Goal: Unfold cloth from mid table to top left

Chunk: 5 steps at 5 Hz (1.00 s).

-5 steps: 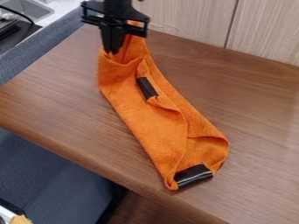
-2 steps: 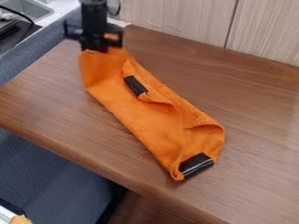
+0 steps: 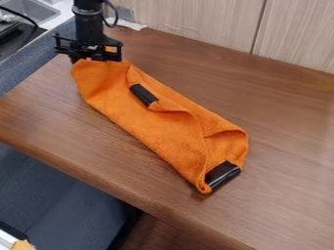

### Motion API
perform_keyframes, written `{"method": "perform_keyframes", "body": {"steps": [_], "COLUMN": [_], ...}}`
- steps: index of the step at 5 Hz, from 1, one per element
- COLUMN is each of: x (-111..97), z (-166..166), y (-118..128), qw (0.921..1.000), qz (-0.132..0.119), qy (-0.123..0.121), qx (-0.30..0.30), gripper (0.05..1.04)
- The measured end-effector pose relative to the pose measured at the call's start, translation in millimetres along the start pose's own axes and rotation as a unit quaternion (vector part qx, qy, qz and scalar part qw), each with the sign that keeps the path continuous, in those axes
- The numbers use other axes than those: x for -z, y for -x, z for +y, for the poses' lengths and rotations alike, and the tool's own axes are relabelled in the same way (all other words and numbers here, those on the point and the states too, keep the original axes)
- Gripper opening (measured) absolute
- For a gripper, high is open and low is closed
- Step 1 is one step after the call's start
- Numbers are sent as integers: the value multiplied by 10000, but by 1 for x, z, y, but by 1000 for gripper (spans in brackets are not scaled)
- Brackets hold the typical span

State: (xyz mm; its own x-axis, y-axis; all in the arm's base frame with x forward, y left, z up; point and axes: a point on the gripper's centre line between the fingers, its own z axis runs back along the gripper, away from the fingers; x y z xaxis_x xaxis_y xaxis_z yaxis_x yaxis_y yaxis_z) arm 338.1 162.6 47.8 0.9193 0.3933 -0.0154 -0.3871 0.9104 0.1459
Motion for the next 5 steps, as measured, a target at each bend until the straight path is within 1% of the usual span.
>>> {"method": "perform_keyframes", "body": {"steps": [1,2,3,4,5], "x": [-1,-1,-31,-53,-78], "z": [3,7,14,20,27], "y": [1,5,6,10,12], "qw": [10000,9997,9995,9990,9974], "qz": [38,167,-128,-254,-576], "qy": [-46,-151,-230,-311,-304], "qx": [-44,-60,-159,-204,-319], "gripper": [805,1002,1003,1000,1000]}}
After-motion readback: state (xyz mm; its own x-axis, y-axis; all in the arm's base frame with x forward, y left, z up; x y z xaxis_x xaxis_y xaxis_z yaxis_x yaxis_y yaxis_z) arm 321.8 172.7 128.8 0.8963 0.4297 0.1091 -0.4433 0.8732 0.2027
